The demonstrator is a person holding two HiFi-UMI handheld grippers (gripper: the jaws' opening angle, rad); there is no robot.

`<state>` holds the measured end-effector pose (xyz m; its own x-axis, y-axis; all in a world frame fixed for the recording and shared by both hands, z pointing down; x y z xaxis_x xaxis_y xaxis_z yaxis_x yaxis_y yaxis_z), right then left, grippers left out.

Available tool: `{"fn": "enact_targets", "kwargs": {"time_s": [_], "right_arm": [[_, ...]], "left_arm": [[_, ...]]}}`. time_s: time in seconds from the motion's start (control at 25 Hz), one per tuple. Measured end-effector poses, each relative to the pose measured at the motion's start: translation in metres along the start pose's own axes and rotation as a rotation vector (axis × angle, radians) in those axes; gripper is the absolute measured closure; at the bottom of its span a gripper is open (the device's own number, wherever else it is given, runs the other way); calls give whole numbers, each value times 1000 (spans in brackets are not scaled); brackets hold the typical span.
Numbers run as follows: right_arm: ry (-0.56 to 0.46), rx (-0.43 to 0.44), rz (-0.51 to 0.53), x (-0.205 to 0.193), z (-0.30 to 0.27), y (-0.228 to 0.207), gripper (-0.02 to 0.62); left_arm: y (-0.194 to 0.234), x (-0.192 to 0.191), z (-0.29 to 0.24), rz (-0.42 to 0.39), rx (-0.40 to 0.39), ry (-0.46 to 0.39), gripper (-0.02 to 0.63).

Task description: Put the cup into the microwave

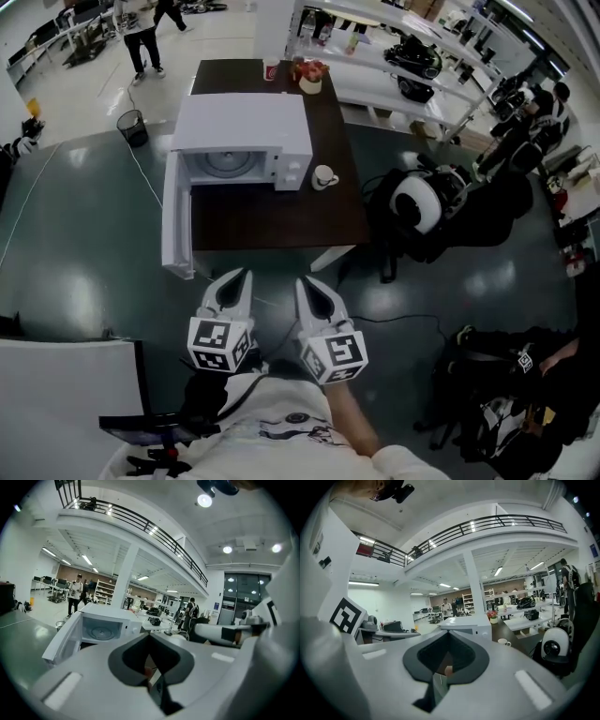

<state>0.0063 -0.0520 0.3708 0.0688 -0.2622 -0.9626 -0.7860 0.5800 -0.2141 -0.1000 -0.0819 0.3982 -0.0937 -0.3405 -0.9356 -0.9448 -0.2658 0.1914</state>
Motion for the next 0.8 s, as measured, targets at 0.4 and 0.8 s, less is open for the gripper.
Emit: {"fn": "enact_targets", "kwargs": {"time_s": [0.4, 0.8], "right_arm": [[32, -40, -12, -11, -27, -39, 594], [0, 95, -27, 13, -101, -87, 594]], "left_arm": [[13, -14, -43, 18, 6, 60, 609], [30, 9, -113, -13, 102, 59, 609]]}}
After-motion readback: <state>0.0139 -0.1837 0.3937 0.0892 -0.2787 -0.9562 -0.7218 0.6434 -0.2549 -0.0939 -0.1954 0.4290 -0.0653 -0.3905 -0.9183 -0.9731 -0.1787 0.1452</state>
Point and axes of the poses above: the fingertips, and each gripper's own axes: z backward along the fingers, y to its left, x out of its top, the point moved 1 cm from there along z, backward along the fingers, and after that the axes turned 14 degrees about x, right-handed, at the moved point
